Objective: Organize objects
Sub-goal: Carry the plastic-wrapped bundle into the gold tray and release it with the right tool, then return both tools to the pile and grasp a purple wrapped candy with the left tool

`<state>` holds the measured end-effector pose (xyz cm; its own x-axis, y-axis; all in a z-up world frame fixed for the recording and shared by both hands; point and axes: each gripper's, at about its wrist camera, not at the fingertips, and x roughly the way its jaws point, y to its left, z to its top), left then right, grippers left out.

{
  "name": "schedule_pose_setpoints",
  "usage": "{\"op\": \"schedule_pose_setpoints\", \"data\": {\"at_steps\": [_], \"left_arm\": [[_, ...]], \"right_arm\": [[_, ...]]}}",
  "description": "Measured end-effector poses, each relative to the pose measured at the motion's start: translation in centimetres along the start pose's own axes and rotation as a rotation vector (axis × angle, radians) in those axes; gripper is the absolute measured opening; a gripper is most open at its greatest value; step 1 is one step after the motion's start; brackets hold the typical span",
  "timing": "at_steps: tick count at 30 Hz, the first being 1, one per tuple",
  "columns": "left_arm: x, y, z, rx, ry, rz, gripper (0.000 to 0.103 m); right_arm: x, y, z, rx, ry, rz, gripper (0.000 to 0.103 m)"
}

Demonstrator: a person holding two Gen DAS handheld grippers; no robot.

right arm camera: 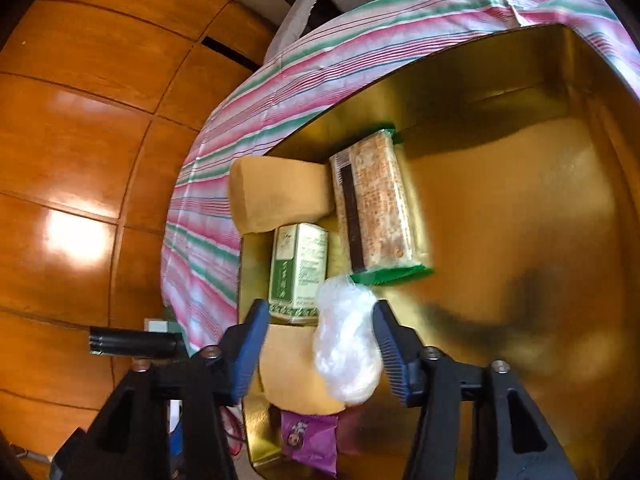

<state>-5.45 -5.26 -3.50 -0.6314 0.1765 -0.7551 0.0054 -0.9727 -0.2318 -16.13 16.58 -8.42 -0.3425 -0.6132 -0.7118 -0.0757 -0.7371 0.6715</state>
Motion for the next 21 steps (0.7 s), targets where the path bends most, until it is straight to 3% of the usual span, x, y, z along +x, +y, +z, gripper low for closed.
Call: {"op": "schedule_pose_setpoints", "data": {"at_steps": [8,21], "left_arm": [[-0.3,-1.7,-0.3,0.056,-0.013,-0.007,0.050],[-1.9,-5.2,-1.5,0.160,-0.039,-0.044,0.050]], "right_arm": [[-3.5,0.1,-1.6,-0.118,-0.063,-0.063,0.061],[-10.9,-1.4,-6.1,-0.311,-0.191,-0.215,0.075]]}}
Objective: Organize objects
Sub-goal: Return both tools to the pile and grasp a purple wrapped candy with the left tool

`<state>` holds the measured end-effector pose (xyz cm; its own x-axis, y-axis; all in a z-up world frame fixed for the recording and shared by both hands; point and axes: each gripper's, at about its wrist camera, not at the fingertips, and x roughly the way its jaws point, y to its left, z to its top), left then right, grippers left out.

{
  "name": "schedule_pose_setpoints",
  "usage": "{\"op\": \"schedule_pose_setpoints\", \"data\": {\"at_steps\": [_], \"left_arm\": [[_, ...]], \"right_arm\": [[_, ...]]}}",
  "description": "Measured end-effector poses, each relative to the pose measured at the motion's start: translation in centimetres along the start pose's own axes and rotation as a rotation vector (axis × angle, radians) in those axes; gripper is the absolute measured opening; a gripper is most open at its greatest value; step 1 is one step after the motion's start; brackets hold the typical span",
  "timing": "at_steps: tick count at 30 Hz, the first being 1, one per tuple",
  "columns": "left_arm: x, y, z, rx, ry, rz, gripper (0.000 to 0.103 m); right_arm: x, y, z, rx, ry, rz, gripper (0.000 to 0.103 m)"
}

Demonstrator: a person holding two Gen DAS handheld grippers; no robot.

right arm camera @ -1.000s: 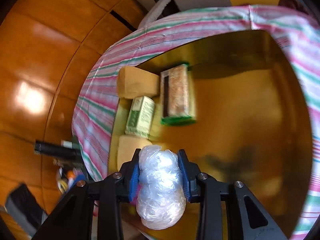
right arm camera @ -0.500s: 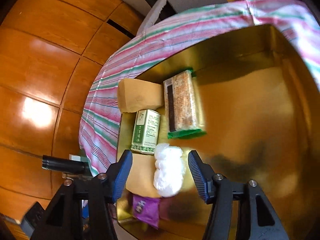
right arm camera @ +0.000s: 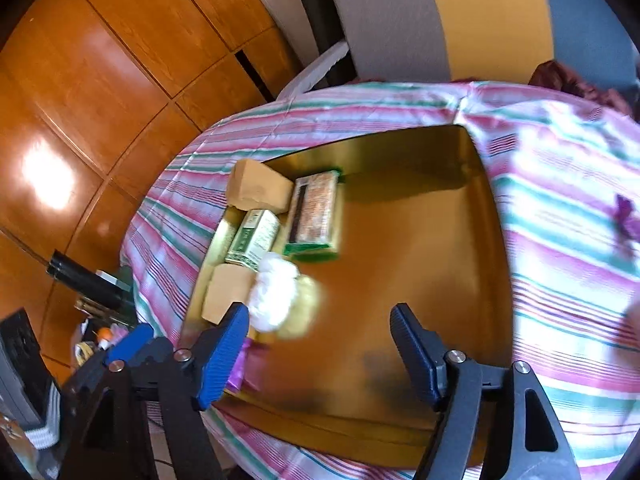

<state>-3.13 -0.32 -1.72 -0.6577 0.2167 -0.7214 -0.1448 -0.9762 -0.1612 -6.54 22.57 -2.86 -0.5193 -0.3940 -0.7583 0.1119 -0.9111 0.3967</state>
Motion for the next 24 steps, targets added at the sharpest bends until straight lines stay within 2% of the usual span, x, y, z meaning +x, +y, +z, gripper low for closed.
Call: {"op": "schedule_pose_setpoints", "data": {"at_steps": [4,10,19,24], "left_arm": [[-0.5,-1.5,-0.1,0.045,-0.006,-0.010,0.050],[-0.7,-3.9,0.0,0.106,-0.001,-0.029,0.050],[-0.3,-9.6,0.5,0.230,0.016,-0.091,0.050],[0.3,-13.9,1.5,0.295,0.036,-0.158,0.050]], "right_arm": [[-2.7,-2.1,-1.0,0.000,-0.043,-0.041,0.078],[-6.8,-7.5,-1.6,0.060,-0.098,-0.134,0.078],[-13.8,-17.3,-2.3,0.199,-0.206,-0.318,0.079],[-17.1,-23.5,-3.9,0.329,-0.302,-0.418,0.082]]}}
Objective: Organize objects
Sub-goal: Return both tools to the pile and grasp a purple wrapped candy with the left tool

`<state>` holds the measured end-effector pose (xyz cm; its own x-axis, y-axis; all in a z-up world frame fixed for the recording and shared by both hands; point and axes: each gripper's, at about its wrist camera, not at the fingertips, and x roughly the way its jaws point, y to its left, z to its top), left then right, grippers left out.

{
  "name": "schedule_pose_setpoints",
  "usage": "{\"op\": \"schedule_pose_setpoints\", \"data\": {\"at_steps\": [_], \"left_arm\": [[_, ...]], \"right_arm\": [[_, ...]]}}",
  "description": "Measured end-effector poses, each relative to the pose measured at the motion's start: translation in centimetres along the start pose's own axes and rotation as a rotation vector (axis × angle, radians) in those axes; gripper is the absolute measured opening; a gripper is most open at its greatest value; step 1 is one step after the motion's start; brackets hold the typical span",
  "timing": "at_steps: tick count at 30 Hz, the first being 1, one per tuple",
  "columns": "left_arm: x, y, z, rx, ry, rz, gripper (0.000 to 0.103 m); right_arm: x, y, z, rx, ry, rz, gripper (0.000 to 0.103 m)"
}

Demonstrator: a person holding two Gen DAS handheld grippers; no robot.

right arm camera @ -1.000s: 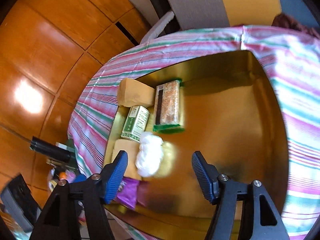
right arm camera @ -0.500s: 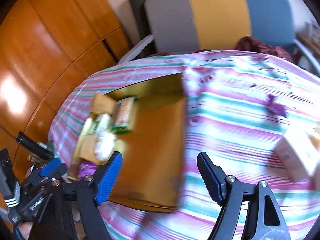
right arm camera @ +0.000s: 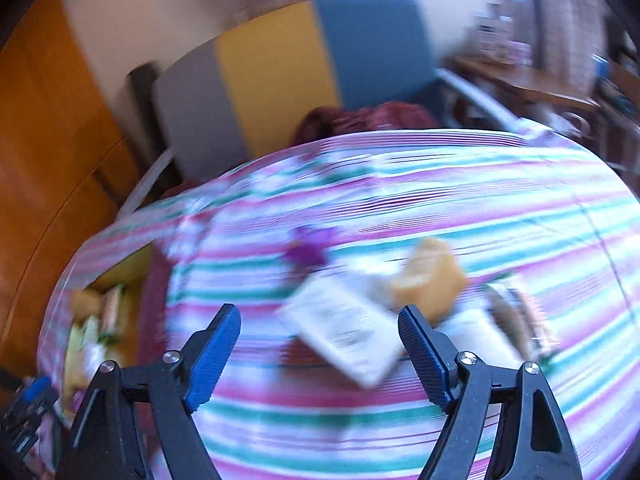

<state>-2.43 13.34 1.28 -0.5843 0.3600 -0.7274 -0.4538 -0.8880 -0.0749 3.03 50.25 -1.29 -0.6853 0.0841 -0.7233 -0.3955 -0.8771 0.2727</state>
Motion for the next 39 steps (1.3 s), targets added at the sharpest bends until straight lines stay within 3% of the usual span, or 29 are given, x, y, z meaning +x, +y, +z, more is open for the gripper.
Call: {"op": "schedule_pose_setpoints", "data": {"at_steps": [5,10,17,19,25,30,39], "left_arm": [[2.1,-3.3,2.6,0.013,0.037,-0.070,0.050],[5.6,-6.9,5.5,-0.002,0.107,-0.152,0.050],[13.4,-11.2,9.3,-0.023,0.261,-0.224,0.050],[15.9,-12.3,10.2,-0.030,0.301,-0.211,0.050],[21.2,-15.2,12.4,-0.030,0.365,-0.236,0.050],[24.5,-17.3,14.2,-0.007,0.384,-0.216,0.051],[29.4,-19.9,14.9,0.024,0.438,-0.193,0.052]], "right_arm": [[0.0,-6.7,-0.7,0.237,-0.039,-0.022,0.082],[-0.4,-9.2,-0.3,0.377,-0.045,0.008,0.082],[-0.7,-7.9,-0.1,0.345,-0.053,0.056,0.083],[-0.6,-7.5,-0.1,0.330,-0.043,0.063,0.083],[0.0,-7.8,-0.4,0.350,-0.003,0.080,0.084],[0.5,-8.1,-0.7,0.373,0.029,0.107,0.084],[1.0,-8.3,-0.8,0.392,0.056,0.127,0.087]]}}
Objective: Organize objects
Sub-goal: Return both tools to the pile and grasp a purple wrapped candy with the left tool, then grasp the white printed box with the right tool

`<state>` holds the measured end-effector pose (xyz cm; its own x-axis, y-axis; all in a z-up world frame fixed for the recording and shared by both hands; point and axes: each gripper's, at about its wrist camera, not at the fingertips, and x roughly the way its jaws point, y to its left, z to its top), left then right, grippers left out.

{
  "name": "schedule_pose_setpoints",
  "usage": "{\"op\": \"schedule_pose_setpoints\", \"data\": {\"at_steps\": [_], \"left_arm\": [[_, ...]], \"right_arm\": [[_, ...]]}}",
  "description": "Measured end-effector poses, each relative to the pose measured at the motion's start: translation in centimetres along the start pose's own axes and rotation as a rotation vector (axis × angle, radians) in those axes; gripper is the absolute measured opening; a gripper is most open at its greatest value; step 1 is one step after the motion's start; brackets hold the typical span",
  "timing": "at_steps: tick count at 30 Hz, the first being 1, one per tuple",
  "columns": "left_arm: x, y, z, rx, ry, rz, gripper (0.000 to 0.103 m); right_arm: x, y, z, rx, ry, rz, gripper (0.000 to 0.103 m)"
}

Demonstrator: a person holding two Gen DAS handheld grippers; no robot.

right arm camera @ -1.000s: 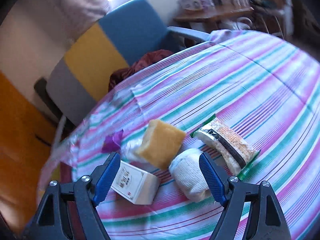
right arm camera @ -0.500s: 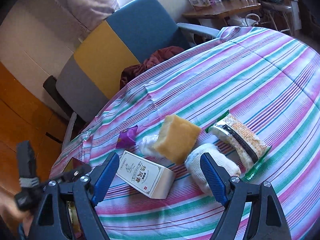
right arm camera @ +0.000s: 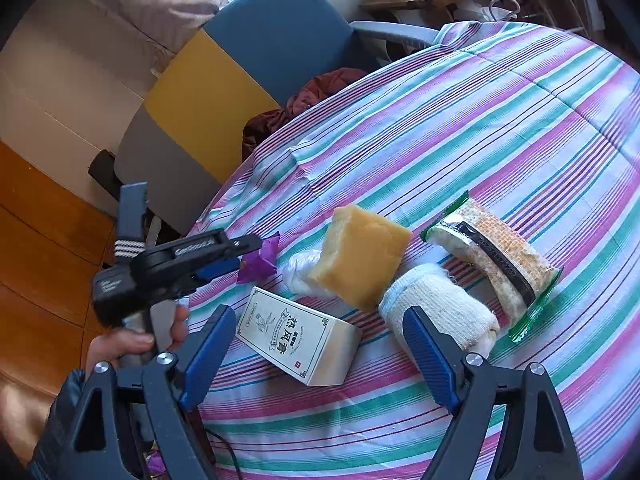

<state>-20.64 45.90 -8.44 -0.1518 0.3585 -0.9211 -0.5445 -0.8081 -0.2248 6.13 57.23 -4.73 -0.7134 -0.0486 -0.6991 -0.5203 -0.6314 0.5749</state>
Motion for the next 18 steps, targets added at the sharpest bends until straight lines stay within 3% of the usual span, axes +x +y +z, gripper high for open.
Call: {"op": "schedule_pose_setpoints", "data": {"at_steps": [3,6,12,18], "left_arm": [[1.2,0.4,-0.2,-0.001,0.022,0.010,0.048],[0.4,0.9,-1.2,0.032,-0.019,0.017,0.042],[-1.5,2.5,-5.5,0.019,-0.061,0.027,0.042],[-3.0,1.7,-10.3,0.022,-0.073,0.047,0.042]], "right_arm": [[0.2,-0.1,0.0,0.000,0.008,-0.004,0.087],[0.4,-0.1,0.0,-0.008,0.010,-0.015,0.087],[0.8,0.4,-0.2,-0.048,0.014,-0.045,0.087],[1.4,0.4,-0.2,-0.071,0.017,-0.085,0.087]]}}
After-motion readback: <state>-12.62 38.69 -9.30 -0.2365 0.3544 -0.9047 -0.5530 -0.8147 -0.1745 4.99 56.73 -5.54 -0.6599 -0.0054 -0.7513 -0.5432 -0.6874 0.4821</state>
